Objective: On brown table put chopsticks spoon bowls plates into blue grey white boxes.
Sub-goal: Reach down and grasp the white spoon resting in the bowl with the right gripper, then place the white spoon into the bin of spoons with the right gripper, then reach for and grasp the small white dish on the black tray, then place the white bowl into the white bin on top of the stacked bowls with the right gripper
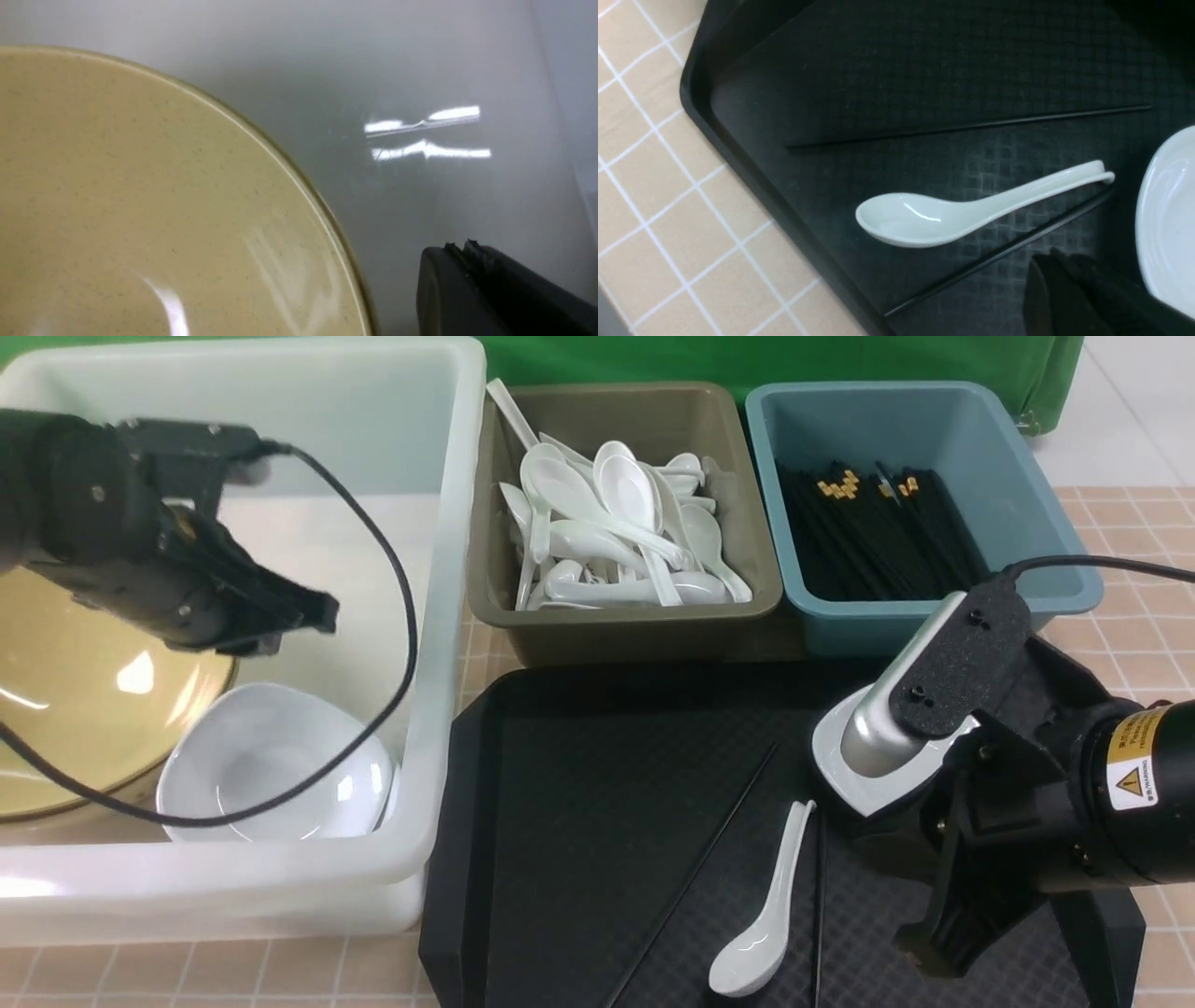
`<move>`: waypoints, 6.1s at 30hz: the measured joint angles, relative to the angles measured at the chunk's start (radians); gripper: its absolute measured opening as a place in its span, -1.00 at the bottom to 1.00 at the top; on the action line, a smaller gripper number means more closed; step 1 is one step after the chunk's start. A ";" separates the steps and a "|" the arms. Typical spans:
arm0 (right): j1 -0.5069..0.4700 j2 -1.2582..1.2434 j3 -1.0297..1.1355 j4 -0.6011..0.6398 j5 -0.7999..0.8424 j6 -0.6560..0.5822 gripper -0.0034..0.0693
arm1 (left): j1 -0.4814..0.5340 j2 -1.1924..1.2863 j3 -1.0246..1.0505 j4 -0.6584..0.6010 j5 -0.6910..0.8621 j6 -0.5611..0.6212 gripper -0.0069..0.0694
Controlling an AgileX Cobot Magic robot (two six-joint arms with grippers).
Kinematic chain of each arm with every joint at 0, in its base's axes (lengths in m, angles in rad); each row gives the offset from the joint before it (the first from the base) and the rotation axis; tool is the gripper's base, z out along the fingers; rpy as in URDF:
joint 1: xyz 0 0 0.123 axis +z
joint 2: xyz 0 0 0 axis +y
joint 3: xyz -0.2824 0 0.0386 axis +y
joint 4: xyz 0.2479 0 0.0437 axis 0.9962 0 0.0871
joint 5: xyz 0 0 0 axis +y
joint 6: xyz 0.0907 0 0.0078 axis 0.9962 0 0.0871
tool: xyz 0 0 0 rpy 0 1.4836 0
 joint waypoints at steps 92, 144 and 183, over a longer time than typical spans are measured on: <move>-0.428 0.635 -0.547 0.056 0.160 0.039 0.25 | -0.123 -1.311 0.699 0.019 -0.106 -0.013 -0.81; -0.459 0.691 -0.362 -0.055 -0.099 -0.108 0.55 | -0.123 -1.480 0.763 0.047 -0.126 -0.011 -0.81; 0.145 0.623 -0.596 1.189 -0.466 -1.066 -0.69 | -0.123 -1.640 0.780 0.406 -0.131 -0.314 -0.81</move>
